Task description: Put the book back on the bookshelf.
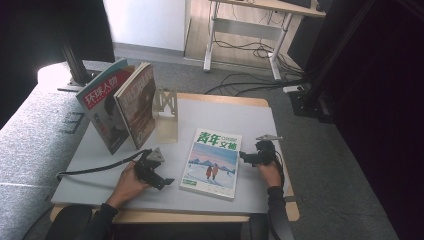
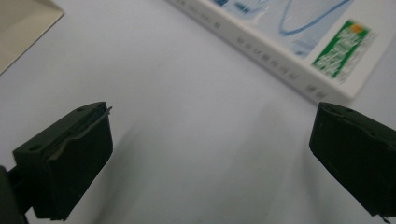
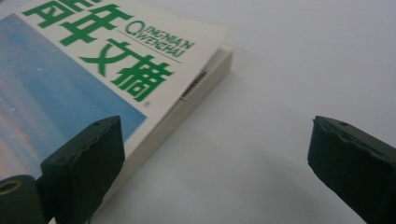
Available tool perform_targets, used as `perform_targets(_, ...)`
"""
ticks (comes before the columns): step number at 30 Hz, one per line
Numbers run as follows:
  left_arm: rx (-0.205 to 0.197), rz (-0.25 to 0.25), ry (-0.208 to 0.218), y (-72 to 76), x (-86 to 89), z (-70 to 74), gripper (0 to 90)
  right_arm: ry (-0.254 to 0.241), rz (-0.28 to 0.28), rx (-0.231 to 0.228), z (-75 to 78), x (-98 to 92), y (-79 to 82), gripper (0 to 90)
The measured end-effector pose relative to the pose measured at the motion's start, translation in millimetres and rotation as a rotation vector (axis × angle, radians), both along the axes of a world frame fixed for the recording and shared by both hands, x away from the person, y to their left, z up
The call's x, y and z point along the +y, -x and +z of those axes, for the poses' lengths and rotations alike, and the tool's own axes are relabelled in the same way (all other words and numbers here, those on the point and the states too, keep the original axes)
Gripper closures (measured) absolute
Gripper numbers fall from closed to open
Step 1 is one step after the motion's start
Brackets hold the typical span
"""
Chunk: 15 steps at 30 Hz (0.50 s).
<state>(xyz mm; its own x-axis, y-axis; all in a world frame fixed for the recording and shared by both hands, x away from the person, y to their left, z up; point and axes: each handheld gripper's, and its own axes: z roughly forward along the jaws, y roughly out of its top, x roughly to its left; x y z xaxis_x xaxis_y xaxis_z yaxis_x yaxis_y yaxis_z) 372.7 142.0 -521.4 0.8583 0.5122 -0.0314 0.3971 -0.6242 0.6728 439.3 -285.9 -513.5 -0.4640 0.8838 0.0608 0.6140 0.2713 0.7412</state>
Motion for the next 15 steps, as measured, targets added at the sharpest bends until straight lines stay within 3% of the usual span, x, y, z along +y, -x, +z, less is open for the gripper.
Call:
perform_targets(7, -0.018, 0.024, -0.027, -2.9, 2.9, -6.1, 0.0, -0.043, 0.072, 0.023, 0.9, 18.4, 2.6, 0.0)
perform_targets(15, -0.007, 0.026, -0.036, -4.0, 2.2, -7.2, 0.0, -0.045, 0.141, 0.039, -3.4, 36.3, 2.0, 0.0)
